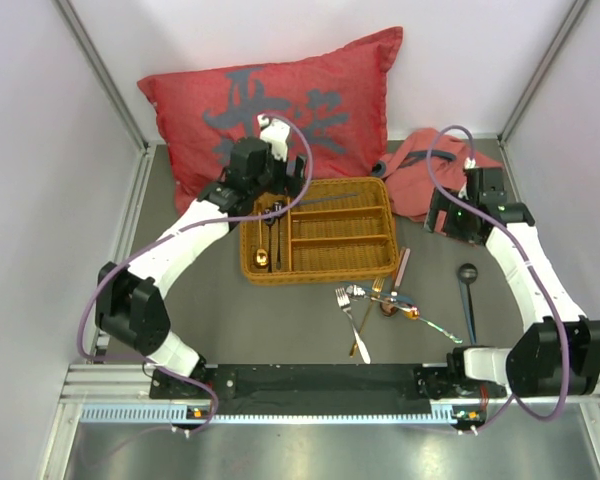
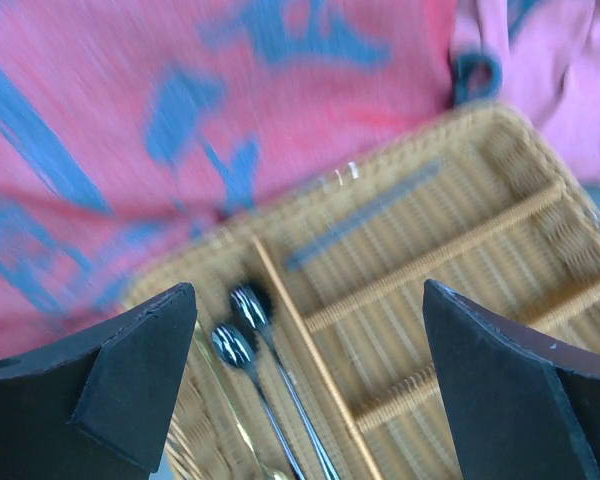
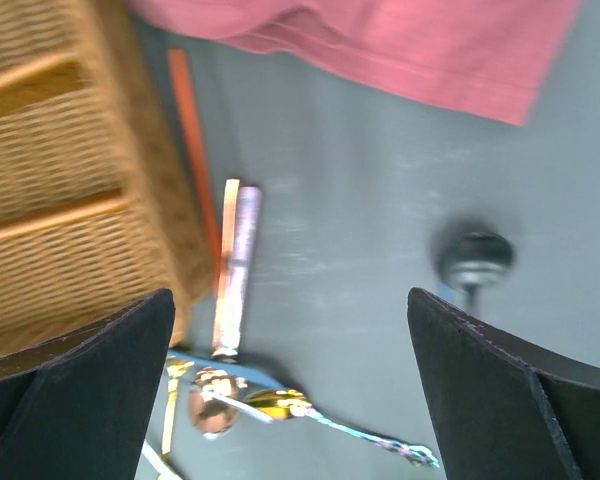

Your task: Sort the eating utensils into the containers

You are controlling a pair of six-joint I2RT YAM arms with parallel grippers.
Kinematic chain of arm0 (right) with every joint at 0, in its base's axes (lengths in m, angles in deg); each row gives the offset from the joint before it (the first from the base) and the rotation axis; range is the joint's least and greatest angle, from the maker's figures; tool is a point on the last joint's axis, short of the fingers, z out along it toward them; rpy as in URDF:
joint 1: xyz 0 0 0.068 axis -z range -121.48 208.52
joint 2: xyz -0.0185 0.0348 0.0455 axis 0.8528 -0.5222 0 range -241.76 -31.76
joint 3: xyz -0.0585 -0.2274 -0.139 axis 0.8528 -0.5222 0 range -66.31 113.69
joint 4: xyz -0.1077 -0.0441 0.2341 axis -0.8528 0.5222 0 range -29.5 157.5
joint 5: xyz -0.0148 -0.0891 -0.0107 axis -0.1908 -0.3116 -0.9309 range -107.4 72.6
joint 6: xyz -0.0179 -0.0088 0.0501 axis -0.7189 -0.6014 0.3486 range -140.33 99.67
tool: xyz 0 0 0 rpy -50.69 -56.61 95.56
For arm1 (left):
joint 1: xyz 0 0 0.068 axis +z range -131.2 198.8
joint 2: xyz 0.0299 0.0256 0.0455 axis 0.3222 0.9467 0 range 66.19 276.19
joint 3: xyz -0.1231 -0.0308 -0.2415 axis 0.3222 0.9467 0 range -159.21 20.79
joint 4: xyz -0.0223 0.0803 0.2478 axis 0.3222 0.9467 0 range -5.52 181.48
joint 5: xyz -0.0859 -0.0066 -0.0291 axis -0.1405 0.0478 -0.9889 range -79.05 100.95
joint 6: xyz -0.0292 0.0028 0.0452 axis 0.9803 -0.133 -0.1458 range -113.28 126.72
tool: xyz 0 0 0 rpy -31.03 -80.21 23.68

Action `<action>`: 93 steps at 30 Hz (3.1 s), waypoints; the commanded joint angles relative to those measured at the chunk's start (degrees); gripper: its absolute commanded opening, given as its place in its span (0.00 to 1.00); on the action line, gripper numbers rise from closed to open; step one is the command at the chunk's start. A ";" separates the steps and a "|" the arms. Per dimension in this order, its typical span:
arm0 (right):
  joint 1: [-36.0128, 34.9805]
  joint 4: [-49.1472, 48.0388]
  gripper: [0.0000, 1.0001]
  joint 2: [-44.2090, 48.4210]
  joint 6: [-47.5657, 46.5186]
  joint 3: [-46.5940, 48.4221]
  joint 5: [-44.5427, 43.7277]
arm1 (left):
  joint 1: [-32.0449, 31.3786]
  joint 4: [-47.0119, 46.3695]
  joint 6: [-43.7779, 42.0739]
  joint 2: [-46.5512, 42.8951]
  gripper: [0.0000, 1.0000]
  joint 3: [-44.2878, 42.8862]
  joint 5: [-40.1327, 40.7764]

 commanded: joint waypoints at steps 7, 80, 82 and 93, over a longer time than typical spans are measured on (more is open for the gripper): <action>6.54 4.78 0.99 -3.44 0.30 -3.80 -12.50 | -0.23 -2.11 8.35 -2.28 0.98 9.46 -15.74; -7.40 -1.54 0.00 -6.96 8.72 16.49 17.89 | -5.23 -23.28 30.49 5.45 0.98 7.88 -46.17; -9.61 -3.03 0.00 -7.40 9.78 17.45 18.26 | -6.64 -24.08 31.55 5.97 0.99 7.88 -46.25; -19.99 -7.61 0.00 -12.23 15.50 21.76 20.45 | -11.39 -23.73 29.89 7.39 0.94 8.40 -42.57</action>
